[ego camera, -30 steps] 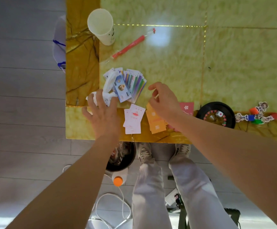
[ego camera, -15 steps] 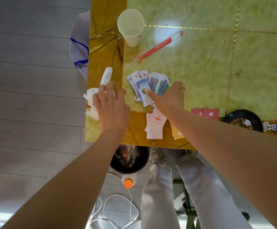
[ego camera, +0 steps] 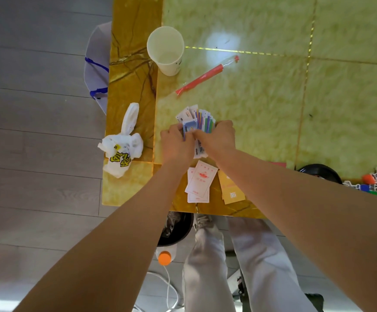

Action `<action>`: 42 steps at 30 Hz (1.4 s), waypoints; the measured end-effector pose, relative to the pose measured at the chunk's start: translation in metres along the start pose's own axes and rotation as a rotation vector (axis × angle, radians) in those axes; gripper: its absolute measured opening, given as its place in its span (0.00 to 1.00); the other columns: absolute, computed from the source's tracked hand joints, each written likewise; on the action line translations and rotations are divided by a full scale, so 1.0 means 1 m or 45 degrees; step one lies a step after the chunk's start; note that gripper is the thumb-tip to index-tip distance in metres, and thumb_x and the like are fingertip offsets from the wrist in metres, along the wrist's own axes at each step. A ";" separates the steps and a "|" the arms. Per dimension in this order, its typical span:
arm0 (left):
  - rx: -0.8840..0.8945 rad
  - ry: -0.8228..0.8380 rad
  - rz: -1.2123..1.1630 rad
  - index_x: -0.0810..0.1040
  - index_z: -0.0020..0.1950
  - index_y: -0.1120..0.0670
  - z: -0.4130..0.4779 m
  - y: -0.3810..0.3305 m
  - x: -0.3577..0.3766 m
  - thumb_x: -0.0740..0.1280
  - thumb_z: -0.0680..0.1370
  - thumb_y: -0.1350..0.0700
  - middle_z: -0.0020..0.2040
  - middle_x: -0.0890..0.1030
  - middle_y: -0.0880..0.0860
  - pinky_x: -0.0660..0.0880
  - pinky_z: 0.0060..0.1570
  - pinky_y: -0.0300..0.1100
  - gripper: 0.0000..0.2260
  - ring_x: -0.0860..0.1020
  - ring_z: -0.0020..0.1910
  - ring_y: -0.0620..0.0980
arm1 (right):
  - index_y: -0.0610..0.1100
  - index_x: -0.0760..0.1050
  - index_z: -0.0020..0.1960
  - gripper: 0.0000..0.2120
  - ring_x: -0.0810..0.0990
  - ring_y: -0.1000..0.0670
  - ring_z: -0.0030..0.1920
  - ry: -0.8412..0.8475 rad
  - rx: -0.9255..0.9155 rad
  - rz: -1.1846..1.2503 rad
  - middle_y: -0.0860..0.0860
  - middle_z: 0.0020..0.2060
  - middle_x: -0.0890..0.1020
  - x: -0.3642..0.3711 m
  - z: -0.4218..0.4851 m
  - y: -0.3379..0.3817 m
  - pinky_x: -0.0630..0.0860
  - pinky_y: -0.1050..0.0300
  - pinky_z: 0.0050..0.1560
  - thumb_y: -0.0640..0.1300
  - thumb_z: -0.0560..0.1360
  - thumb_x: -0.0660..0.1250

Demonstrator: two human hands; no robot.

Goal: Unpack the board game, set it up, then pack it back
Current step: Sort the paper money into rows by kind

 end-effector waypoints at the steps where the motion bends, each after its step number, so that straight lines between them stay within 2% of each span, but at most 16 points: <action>1: -0.001 0.002 -0.011 0.72 0.68 0.54 0.000 -0.001 0.000 0.60 0.81 0.55 0.64 0.74 0.56 0.80 0.54 0.50 0.16 0.78 0.56 0.52 | 0.39 0.73 0.58 0.43 0.81 0.41 0.50 0.000 -0.024 -0.012 0.42 0.51 0.79 0.007 0.013 -0.010 0.81 0.46 0.49 0.65 0.50 0.70; 3: 0.022 -0.008 -0.030 0.74 0.68 0.52 0.000 -0.003 0.000 0.57 0.82 0.57 0.64 0.74 0.54 0.80 0.54 0.49 0.16 0.78 0.56 0.52 | 0.41 0.76 0.55 0.40 0.81 0.41 0.48 0.034 -0.064 -0.054 0.43 0.48 0.80 0.012 0.027 -0.019 0.81 0.46 0.48 0.65 0.50 0.68; 6: 0.072 0.025 -0.076 0.77 0.66 0.50 -0.002 -0.003 -0.001 0.54 0.80 0.59 0.62 0.77 0.53 0.79 0.55 0.51 0.19 0.79 0.55 0.51 | 0.38 0.72 0.58 0.28 0.80 0.42 0.51 0.065 -0.084 -0.080 0.43 0.52 0.78 -0.005 0.001 0.009 0.80 0.48 0.52 0.49 0.64 0.75; 8: 0.045 0.059 -0.148 0.78 0.65 0.51 -0.004 -0.005 -0.002 0.53 0.77 0.59 0.61 0.79 0.52 0.78 0.57 0.51 0.21 0.79 0.57 0.50 | 0.38 0.67 0.61 0.23 0.79 0.45 0.52 0.136 -0.072 -0.107 0.45 0.54 0.77 -0.006 0.000 0.011 0.76 0.55 0.48 0.42 0.71 0.72; 12: -0.002 0.090 -0.249 0.79 0.62 0.53 -0.011 -0.011 -0.006 0.53 0.77 0.60 0.59 0.81 0.54 0.76 0.60 0.52 0.20 0.79 0.57 0.53 | 0.39 0.69 0.63 0.17 0.79 0.44 0.54 0.220 -0.142 -0.192 0.44 0.55 0.79 -0.007 0.005 0.011 0.74 0.55 0.45 0.38 0.75 0.64; 14: -0.021 0.081 -0.283 0.76 0.65 0.52 -0.012 -0.013 -0.008 0.56 0.80 0.60 0.61 0.79 0.52 0.76 0.58 0.46 0.16 0.77 0.59 0.52 | 0.40 0.69 0.64 0.17 0.80 0.43 0.55 0.266 -0.146 -0.131 0.44 0.57 0.79 -0.014 0.005 0.011 0.78 0.50 0.50 0.36 0.75 0.62; 18: 0.011 0.178 -0.377 0.68 0.71 0.51 -0.020 -0.026 -0.002 0.62 0.80 0.58 0.60 0.76 0.50 0.70 0.45 0.28 0.18 0.75 0.55 0.44 | 0.39 0.66 0.63 0.15 0.80 0.43 0.54 0.271 -0.307 0.091 0.45 0.57 0.78 -0.040 0.006 0.014 0.78 0.42 0.54 0.33 0.77 0.60; 22: 0.308 0.215 -0.353 0.73 0.64 0.58 -0.024 -0.057 0.020 0.61 0.74 0.62 0.59 0.78 0.53 0.73 0.57 0.40 0.18 0.76 0.58 0.47 | 0.40 0.68 0.57 0.13 0.76 0.49 0.46 0.165 -0.600 0.224 0.49 0.46 0.76 -0.069 0.006 0.021 0.73 0.56 0.46 0.29 0.74 0.57; 24: 0.468 0.186 -0.304 0.71 0.66 0.59 -0.024 -0.065 0.031 0.58 0.72 0.62 0.63 0.75 0.55 0.71 0.65 0.45 0.22 0.74 0.64 0.48 | 0.42 0.68 0.54 0.15 0.75 0.50 0.47 0.135 -0.670 0.237 0.48 0.47 0.76 -0.078 0.008 0.022 0.71 0.61 0.46 0.27 0.72 0.57; 28: 0.500 0.227 -0.215 0.62 0.75 0.54 -0.015 -0.063 0.055 0.54 0.71 0.63 0.72 0.67 0.55 0.62 0.73 0.48 0.31 0.66 0.72 0.50 | 0.37 0.69 0.57 0.20 0.77 0.46 0.50 0.119 -0.736 0.171 0.47 0.49 0.76 -0.083 0.019 0.014 0.73 0.53 0.50 0.24 0.67 0.55; 31: 0.556 0.117 -0.027 0.61 0.76 0.57 -0.003 -0.057 0.069 0.54 0.70 0.59 0.71 0.69 0.57 0.60 0.72 0.52 0.32 0.67 0.71 0.56 | 0.38 0.68 0.58 0.20 0.79 0.45 0.51 0.143 -0.682 0.197 0.47 0.49 0.78 -0.083 0.028 0.008 0.74 0.53 0.52 0.25 0.69 0.58; 34: 0.528 0.000 0.251 0.68 0.70 0.56 -0.003 -0.064 0.069 0.54 0.71 0.57 0.66 0.72 0.55 0.57 0.65 0.40 0.27 0.66 0.66 0.56 | 0.40 0.69 0.56 0.16 0.78 0.49 0.47 0.188 -0.642 0.192 0.52 0.44 0.77 -0.086 0.036 0.006 0.73 0.55 0.49 0.28 0.71 0.62; 36: 0.459 -0.018 0.237 0.73 0.58 0.56 -0.002 -0.069 0.066 0.56 0.74 0.54 0.54 0.74 0.55 0.63 0.58 0.47 0.16 0.70 0.59 0.58 | 0.40 0.71 0.54 0.12 0.77 0.50 0.44 0.239 -0.595 0.200 0.50 0.43 0.78 -0.092 0.042 0.007 0.73 0.54 0.46 0.31 0.72 0.65; 38: 0.386 0.045 0.048 0.71 0.46 0.55 0.000 -0.074 0.062 0.59 0.76 0.54 0.41 0.73 0.51 0.70 0.45 0.49 0.05 0.74 0.46 0.55 | 0.39 0.72 0.53 0.10 0.79 0.50 0.43 0.332 -0.497 0.266 0.46 0.45 0.80 -0.101 0.045 0.008 0.76 0.55 0.44 0.33 0.73 0.68; 40: 0.205 0.169 -0.220 0.68 0.41 0.55 -0.002 -0.079 0.059 0.62 0.78 0.56 0.35 0.69 0.49 0.67 0.35 0.40 0.07 0.70 0.34 0.46 | 0.37 0.73 0.55 0.10 0.81 0.50 0.43 0.469 -0.337 0.383 0.44 0.46 0.81 -0.112 0.044 0.008 0.80 0.59 0.42 0.33 0.74 0.68; 42: 0.008 0.285 -0.476 0.69 0.40 0.56 -0.009 -0.085 0.059 0.65 0.77 0.60 0.35 0.72 0.50 0.70 0.32 0.37 0.08 0.72 0.31 0.43 | 0.36 0.72 0.60 0.15 0.83 0.47 0.45 0.569 -0.199 0.466 0.41 0.50 0.82 -0.122 0.042 0.008 0.81 0.57 0.43 0.34 0.74 0.69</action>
Point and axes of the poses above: each hand's wrist, its own z-axis towards the middle knuckle, its own x-axis out of the palm, y = z × x, the point moved 3 cm from there along z, towards the middle knuckle
